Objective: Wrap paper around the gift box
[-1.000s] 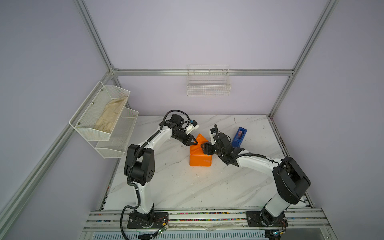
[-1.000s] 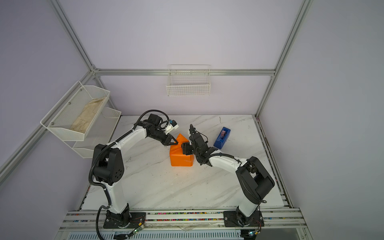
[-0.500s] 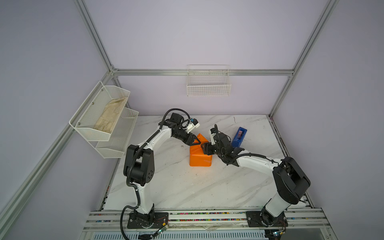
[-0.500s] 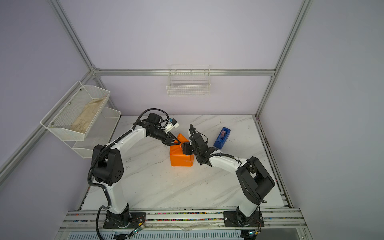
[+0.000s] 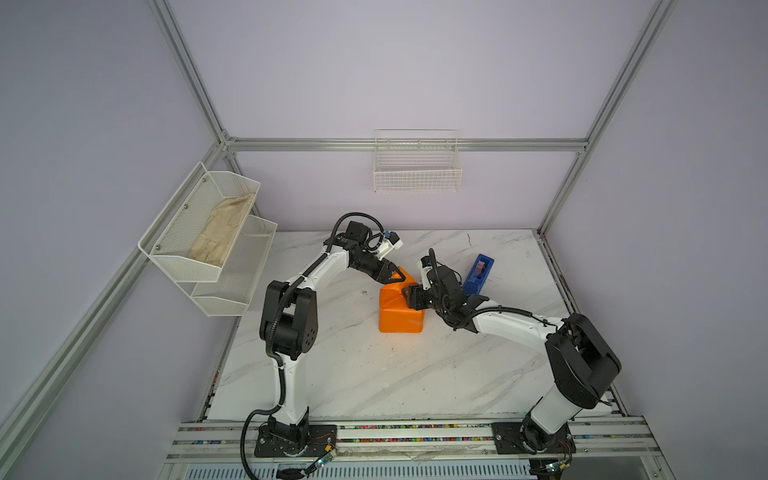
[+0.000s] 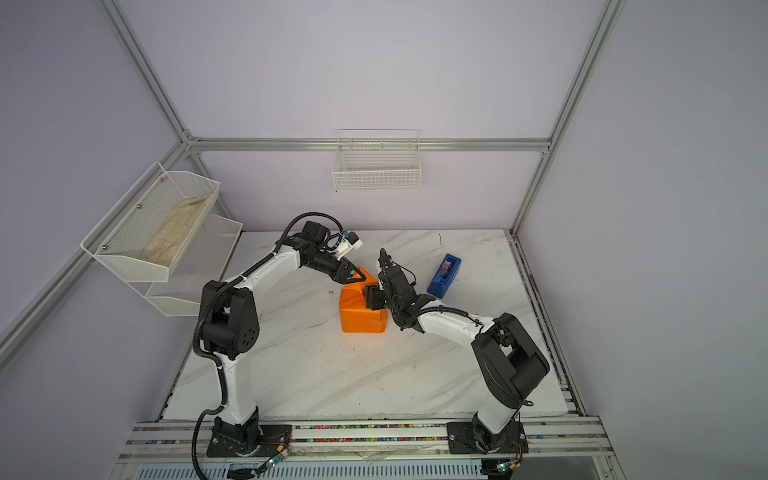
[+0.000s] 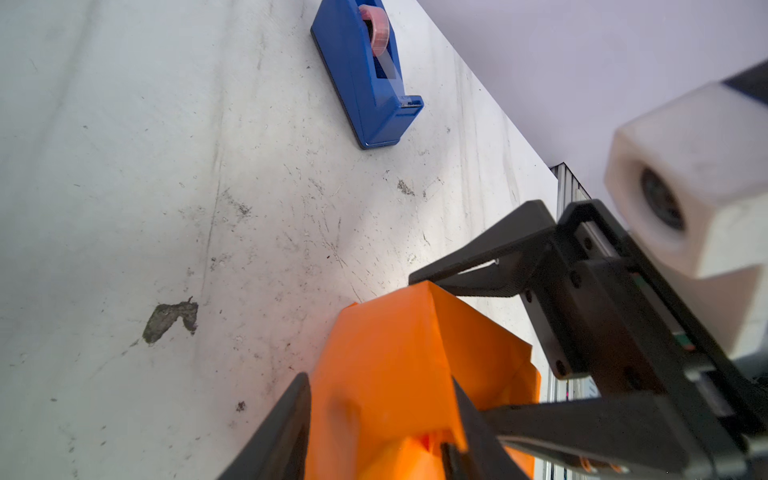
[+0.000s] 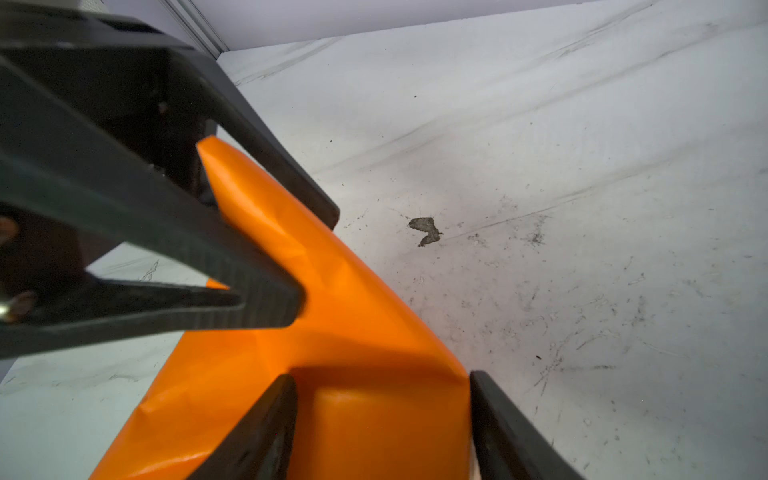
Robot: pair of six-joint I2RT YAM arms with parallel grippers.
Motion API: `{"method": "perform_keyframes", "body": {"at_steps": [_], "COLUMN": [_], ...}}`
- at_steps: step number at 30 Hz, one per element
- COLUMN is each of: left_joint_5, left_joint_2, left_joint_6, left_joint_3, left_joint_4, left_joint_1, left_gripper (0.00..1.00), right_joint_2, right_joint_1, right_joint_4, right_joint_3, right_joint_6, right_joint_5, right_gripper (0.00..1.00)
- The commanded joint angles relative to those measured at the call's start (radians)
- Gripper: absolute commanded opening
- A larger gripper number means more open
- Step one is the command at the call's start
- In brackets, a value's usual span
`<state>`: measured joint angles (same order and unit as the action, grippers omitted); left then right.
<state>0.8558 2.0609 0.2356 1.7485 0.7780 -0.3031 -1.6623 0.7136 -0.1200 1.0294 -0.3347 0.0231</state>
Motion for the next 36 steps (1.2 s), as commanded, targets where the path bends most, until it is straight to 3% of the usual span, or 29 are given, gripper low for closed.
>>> {"method": "perform_keyframes", "body": {"at_steps": [1,7,17,24,36], "left_joint_5": [0.02,0.098,0.123,0.126,0.134], "left_joint_2": [0.005,0.019,-0.04,-0.101,-0.175], "left_joint_6": [-0.022,-0.025,-0.023,-0.028,-0.02], "left_joint_3": [0.117,0.141,0.129,0.09,-0.037], "left_joint_4": [-0.012,-0.012,-0.013,-0.013,-0.013], "left_joint_1": [-0.001,-0.001,0.001,-0.002,-0.027], "left_gripper": [0.43,0.26,0.01,0.09,0.02], "right_joint_2": [-0.046,-0.041,-0.045,-0.047,-0.058], "right_joint_1": [0.017,0.017,0.015,0.016,0.017], "right_joint_4": [0.147,0.146,0.147,0.15,0.158], "right_joint_3": [-0.053,-0.057,-0.06,-0.056,-0.043], "right_joint_6": [0.019,0.019,0.017,0.017,0.021], "right_joint_5": [0.045,0.044,0.047,0.051,0.054], "right_gripper": [0.66,0.66,0.64,0.63,0.63]}}
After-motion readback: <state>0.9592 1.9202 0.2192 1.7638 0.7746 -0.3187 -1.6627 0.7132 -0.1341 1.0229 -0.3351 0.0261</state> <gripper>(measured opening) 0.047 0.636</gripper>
